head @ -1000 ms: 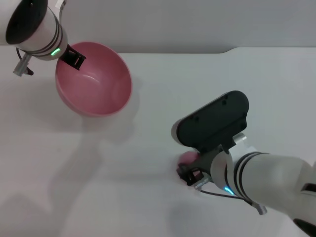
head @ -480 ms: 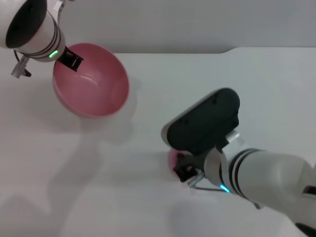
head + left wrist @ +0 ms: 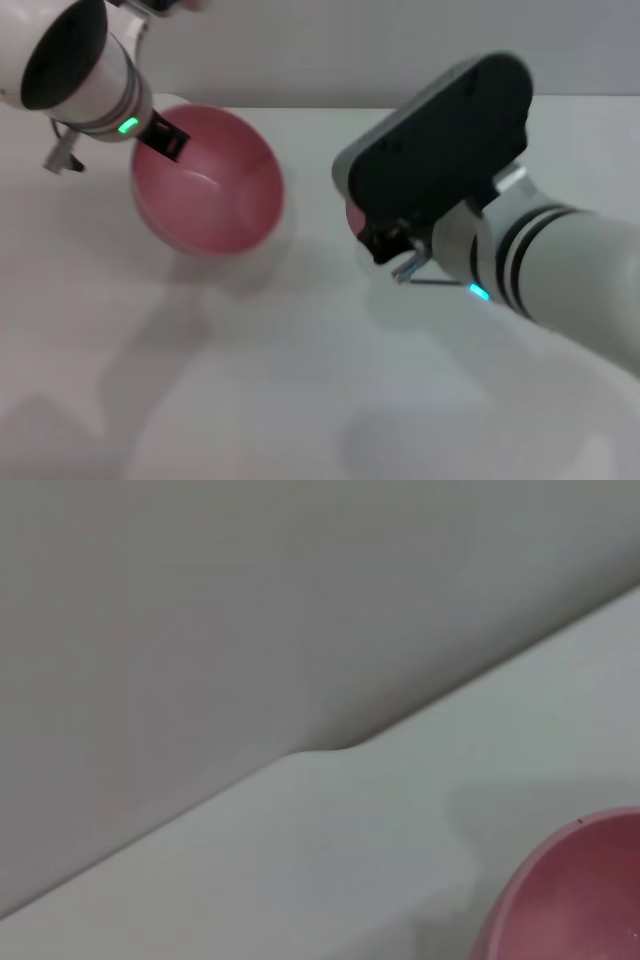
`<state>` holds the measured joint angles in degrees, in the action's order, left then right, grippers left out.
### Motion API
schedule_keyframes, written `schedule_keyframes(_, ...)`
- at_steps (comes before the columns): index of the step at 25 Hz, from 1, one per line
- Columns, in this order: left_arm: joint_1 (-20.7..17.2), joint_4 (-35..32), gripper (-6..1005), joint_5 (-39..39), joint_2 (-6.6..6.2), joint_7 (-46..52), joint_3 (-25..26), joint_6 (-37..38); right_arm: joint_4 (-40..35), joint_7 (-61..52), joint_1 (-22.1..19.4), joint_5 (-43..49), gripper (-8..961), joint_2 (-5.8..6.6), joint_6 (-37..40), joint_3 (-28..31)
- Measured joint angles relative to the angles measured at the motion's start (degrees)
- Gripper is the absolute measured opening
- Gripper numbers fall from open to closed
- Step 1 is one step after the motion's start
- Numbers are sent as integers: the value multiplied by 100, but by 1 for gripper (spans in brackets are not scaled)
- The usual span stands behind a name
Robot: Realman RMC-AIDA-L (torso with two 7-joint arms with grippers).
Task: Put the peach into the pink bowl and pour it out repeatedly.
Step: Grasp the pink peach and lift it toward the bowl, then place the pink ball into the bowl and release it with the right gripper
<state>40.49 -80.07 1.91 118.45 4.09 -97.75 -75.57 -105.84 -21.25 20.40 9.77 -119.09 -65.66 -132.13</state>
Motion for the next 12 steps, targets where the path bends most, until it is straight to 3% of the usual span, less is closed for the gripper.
schedule_keyframes(12, 252, 0, 47, -1070, 31, 29, -608, 179, -189, 76, 221, 109, 33, 17, 107, 154)
